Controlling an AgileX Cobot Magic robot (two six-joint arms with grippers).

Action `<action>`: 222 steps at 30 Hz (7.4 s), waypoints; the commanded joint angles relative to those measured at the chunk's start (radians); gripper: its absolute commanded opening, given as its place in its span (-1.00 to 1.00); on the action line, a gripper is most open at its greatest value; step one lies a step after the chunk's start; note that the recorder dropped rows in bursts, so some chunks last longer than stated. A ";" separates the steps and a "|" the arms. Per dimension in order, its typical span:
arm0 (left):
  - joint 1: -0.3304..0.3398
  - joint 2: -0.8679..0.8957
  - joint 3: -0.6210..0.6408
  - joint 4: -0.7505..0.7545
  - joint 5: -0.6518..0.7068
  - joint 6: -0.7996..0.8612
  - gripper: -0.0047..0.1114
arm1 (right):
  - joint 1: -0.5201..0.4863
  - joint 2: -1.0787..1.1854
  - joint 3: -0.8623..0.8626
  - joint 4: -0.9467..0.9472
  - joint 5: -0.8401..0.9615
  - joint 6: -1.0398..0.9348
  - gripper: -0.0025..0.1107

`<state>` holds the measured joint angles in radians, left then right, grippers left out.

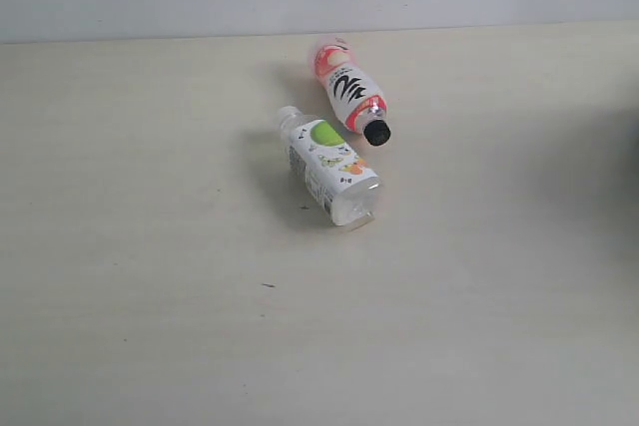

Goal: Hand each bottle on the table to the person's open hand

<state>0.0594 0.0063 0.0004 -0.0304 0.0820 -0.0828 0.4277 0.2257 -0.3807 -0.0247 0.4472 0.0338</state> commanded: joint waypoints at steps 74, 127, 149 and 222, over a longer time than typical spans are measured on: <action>0.002 -0.006 0.000 -0.003 0.001 0.002 -0.92 | 0.079 -0.226 0.175 0.358 -0.119 -0.481 -0.91; 0.002 -0.006 0.000 -0.003 0.001 0.002 -0.92 | 0.079 0.476 -0.043 0.179 0.046 -0.190 -0.91; 0.002 -0.006 0.000 -0.003 0.001 0.002 -0.92 | 0.079 1.220 -0.647 0.289 0.315 -0.195 -0.06; -0.010 -0.006 0.000 -0.003 0.001 0.002 -0.92 | 0.201 1.910 -1.115 0.025 0.382 0.072 -0.52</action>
<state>0.0560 0.0063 0.0004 -0.0304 0.0820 -0.0828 0.6276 2.1527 -1.4899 0.0000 0.8024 0.1063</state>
